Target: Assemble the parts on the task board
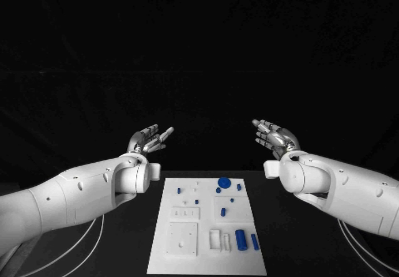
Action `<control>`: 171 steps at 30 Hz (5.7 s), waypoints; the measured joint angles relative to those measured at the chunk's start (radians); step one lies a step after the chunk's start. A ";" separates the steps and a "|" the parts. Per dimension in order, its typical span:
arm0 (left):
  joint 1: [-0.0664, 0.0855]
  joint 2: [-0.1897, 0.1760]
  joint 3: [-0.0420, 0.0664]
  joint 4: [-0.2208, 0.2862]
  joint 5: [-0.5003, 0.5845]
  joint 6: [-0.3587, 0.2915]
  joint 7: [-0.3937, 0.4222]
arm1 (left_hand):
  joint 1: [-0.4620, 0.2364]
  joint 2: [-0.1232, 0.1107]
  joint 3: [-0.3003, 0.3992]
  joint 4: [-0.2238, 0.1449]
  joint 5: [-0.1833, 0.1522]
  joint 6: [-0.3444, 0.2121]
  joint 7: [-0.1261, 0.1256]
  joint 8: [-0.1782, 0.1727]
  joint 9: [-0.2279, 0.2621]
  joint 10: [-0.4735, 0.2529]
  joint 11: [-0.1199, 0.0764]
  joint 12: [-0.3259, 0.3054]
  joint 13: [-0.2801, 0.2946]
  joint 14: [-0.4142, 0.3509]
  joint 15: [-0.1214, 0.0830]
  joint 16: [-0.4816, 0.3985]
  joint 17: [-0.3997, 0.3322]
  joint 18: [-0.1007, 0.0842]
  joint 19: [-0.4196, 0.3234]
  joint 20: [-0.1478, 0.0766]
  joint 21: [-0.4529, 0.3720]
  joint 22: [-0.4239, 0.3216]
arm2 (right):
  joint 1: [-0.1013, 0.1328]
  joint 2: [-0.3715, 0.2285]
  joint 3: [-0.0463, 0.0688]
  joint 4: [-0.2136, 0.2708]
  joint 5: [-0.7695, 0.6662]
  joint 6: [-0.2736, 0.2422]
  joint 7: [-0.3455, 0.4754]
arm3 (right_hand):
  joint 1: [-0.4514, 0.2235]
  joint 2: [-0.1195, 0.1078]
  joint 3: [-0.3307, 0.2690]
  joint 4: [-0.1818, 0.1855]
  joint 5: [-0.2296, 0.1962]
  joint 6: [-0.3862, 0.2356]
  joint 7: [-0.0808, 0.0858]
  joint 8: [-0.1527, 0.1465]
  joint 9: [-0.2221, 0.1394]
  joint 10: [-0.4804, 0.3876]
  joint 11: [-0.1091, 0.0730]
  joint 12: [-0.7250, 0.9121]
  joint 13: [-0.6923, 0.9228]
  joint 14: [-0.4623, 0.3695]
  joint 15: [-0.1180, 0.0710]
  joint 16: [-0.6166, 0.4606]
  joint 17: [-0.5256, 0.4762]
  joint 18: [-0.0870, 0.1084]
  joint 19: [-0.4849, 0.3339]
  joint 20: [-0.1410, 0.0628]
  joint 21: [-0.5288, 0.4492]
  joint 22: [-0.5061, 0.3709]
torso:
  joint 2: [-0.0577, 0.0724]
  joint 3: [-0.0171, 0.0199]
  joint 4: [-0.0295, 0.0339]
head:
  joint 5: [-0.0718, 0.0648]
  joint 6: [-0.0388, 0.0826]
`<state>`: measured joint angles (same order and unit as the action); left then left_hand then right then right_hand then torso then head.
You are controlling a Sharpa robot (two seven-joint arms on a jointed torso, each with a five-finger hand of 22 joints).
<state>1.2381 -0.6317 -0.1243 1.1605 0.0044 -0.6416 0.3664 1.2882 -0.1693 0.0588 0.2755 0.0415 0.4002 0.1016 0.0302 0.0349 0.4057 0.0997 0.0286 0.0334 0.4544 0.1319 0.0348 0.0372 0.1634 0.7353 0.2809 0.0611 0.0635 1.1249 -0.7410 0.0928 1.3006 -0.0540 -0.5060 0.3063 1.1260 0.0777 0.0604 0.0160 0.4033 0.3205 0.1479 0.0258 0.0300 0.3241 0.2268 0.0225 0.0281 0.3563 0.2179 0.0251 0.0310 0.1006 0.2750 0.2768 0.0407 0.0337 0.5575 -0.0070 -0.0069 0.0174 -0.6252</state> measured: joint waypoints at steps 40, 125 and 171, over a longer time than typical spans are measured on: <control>0.104 -0.167 -0.038 0.225 -0.098 0.264 -0.146 | 0.089 0.218 -0.051 -0.308 0.068 0.641 0.027 0.039 0.033 0.801 -0.001 0.033 0.026 0.821 -0.068 0.088 0.065 -0.087 0.337 -0.235 0.268 0.117 | -0.005 0.102 0.043 -0.166 -1.338 0.224 -0.282 | 0.101 -0.154 0.252 -0.294 -0.040 0.802 -0.031 0.035 0.035 0.849 -0.152 0.030 0.029 1.111 -0.236 0.595 0.451 0.047 1.007 -0.300 0.624 0.319 | 0.085 0.0030 0.0517 | -0.026 -0.004; 0.111 -0.238 -0.020 0.387 -0.138 0.325 -0.188 | 0.051 0.225 -0.090 -0.330 0.068 0.638 0.031 0.039 0.032 0.789 0.004 0.033 0.026 0.821 -0.067 0.100 0.069 -0.087 0.324 -0.229 0.291 0.114 | -0.086 0.174 -0.003 -0.185 -1.826 0.087 -0.508 | 0.169 -0.209 0.587 -0.256 -0.345 0.948 -0.071 0.035 0.056 0.992 -0.166 0.033 0.030 1.081 -0.268 0.867 0.517 0.013 1.102 -0.348 0.796 1.047 | 0.257 -0.0040 0.1305 | -0.097 0.047; 0.114 -0.200 -0.020 0.373 -0.145 0.339 -0.207 | 0.051 0.225 -0.090 -0.330 0.068 0.638 0.031 0.039 0.032 0.789 0.004 0.033 0.026 0.821 -0.067 0.100 0.069 -0.086 0.324 -0.229 0.291 0.109 | -0.027 0.356 0.001 -0.315 -1.833 -0.002 -0.602 | 0.178 -0.217 0.597 -0.252 -0.352 0.947 -0.071 0.035 0.056 0.999 -0.160 0.031 0.030 1.084 -0.269 0.859 0.521 -0.009 1.151 -0.357 0.630 1.227 | 0.280 -0.0180 0.1636 | -0.106 0.078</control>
<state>1.3518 -0.8316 -0.1438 1.5334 -0.1402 -0.3025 0.1595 1.3393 0.0554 -0.0310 -0.0541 0.1093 1.0378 0.1321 0.0691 0.0673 1.1952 0.1036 0.0619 0.0589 1.2756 0.0644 0.1347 0.1064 0.0769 1.0597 0.0518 0.3520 0.1726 1.0982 -0.3849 0.0933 0.9860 -1.8871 -0.5078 -0.2958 1.3035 -0.1395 0.6570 -0.2362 0.0512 1.2678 0.0767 0.0607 0.0858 1.3228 0.0672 0.0532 0.0584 1.4405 -0.0516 0.8838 0.5522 0.0916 1.4258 -0.0802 0.6709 1.2609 0.8371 -0.0250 0.1567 -0.0883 -0.5473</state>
